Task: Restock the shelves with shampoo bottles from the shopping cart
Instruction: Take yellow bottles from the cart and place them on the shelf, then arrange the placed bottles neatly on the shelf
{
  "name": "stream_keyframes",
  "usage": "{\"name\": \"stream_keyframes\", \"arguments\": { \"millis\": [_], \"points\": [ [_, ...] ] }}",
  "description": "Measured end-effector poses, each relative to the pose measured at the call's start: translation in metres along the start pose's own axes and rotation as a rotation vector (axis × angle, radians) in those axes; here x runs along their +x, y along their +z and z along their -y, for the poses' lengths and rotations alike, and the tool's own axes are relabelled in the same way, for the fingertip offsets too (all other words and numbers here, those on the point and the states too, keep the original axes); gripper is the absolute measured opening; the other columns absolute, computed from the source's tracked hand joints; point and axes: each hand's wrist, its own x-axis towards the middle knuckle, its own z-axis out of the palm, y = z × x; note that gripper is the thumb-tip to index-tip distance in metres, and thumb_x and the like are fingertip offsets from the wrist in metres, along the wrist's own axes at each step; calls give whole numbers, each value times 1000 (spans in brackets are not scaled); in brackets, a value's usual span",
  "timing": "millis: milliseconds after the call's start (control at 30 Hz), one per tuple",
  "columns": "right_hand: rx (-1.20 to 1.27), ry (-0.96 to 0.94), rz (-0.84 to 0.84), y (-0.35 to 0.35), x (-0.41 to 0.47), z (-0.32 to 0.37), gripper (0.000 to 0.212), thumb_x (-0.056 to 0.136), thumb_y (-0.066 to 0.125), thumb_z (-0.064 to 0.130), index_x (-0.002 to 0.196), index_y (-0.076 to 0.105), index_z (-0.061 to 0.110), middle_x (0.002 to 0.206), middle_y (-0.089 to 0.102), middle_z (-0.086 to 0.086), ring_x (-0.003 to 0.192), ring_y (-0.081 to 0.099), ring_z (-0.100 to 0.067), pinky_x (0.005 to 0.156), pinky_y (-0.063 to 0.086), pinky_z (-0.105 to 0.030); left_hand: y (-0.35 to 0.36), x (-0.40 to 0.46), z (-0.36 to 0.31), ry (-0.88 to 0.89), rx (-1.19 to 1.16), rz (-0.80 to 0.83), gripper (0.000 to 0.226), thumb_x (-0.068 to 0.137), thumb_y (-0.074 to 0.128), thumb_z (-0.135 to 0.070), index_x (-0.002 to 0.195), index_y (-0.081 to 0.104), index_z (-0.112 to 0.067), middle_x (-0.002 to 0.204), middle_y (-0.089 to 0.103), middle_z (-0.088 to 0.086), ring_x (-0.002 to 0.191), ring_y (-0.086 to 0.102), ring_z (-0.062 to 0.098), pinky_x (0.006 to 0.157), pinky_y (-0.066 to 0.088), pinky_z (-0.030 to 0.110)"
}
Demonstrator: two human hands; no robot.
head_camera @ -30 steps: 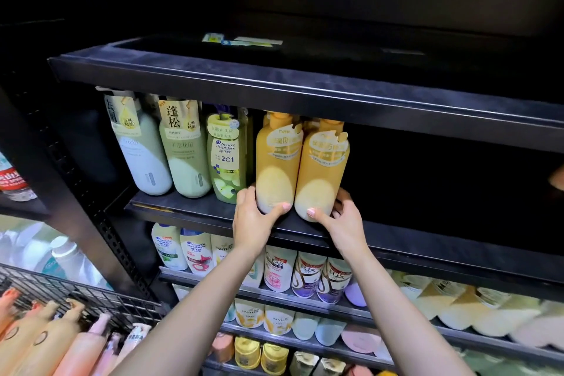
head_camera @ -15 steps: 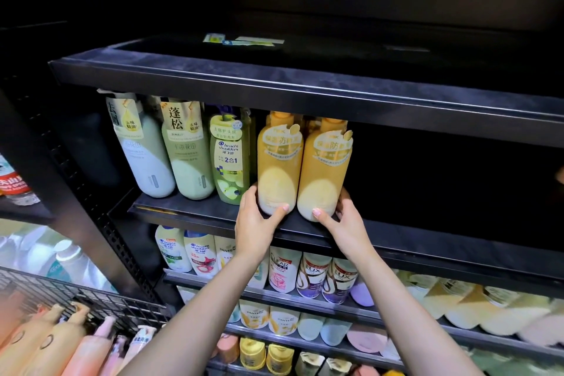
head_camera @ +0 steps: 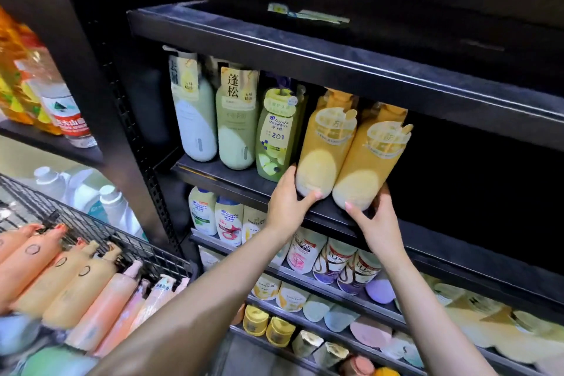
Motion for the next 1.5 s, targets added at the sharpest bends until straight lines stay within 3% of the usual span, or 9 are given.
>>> {"name": "stream_keyframes", "arguments": {
  "millis": [167, 333, 567, 700, 800, 900, 1200, 1333, 1500],
  "points": [
    [-195, -177, -201, 48, -74, 17, 67, 91, 51, 37, 147, 26, 10, 154, 29, -9, 142, 26, -22, 116, 16, -24, -47, -56, 32, 142, 261, 104, 68, 92, 55, -30, 149, 21, -14, 153, 29, 2, 141, 26, 16, 117, 22, 31],
    [-320, -472, 397, 147, -139, 16, 55, 96, 34, 42, 143, 33, 13, 150, 32, -3, 141, 24, -15, 117, 14, -32, -130, -155, 131, -146, 441, 96, 70, 90, 50, -37, 150, 20, -16, 154, 28, 3, 142, 26, 18, 115, 25, 31],
    [-400, -223, 1023, 285, -200, 29, 55, 91, 46, 41, 143, 37, 23, 141, 47, 0, 130, 45, -21, 105, 39, -39, -264, -286, 221, -767, 493, -5, 71, 85, 39, -47, 145, 31, -9, 146, 38, 10, 132, 38, 28, 102, 34, 33],
    [-477, -140, 1260, 352, -235, 40, 53, 98, 48, 33, 145, 34, 15, 144, 42, -3, 132, 42, -20, 106, 36, -30, -312, -332, 244, -913, 507, -92, 60, 94, 48, -43, 141, 36, -7, 140, 44, 11, 127, 44, 31, 100, 35, 36],
    [-537, -60, 1379, 402, -259, 42, 47, 92, 54, 39, 134, 44, 21, 127, 55, -2, 110, 55, -20, 86, 44, -29, -333, -351, 251, -962, 499, -96, 58, 94, 48, -37, 142, 34, -8, 139, 44, 11, 127, 42, 30, 100, 33, 34],
    [-600, 18, 1404, 454, -273, 22, 64, 75, 55, 52, 131, 45, 23, 123, 58, -4, 112, 57, -24, 91, 49, -38, -349, -364, 258, -994, 467, -101, 68, 84, 35, -45, 143, 33, -10, 144, 40, 7, 131, 39, 26, 104, 32, 32],
    [-737, 96, 1316, 510, -287, -25, 86, 69, 78, 47, 132, 35, 7, 118, 60, -15, 107, 60, -32, 83, 50, -38, -369, -382, 280, -1101, 340, -191, 90, 76, 16, -70, 145, 31, -13, 148, 36, -1, 137, 34, 17, 111, 24, 22],
    [-740, 181, 1209, 509, -271, -10, 67, 70, 75, 48, 122, 48, 14, 111, 65, -7, 101, 62, -28, 78, 47, -33, -371, -377, 284, -1106, 296, -183, 55, 96, 47, -37, 144, 32, -15, 147, 37, 0, 135, 35, 17, 110, 26, 24],
    [-493, 507, 1085, 471, -247, 35, 56, 66, 76, 47, 100, 61, 5, 92, 65, -11, 78, 60, -24, 64, 45, -31, -360, -350, 279, -1087, 164, -212, 49, 93, 53, -34, 138, 42, -17, 138, 45, 4, 122, 50, 20, 99, 39, 28]
  ]
}}
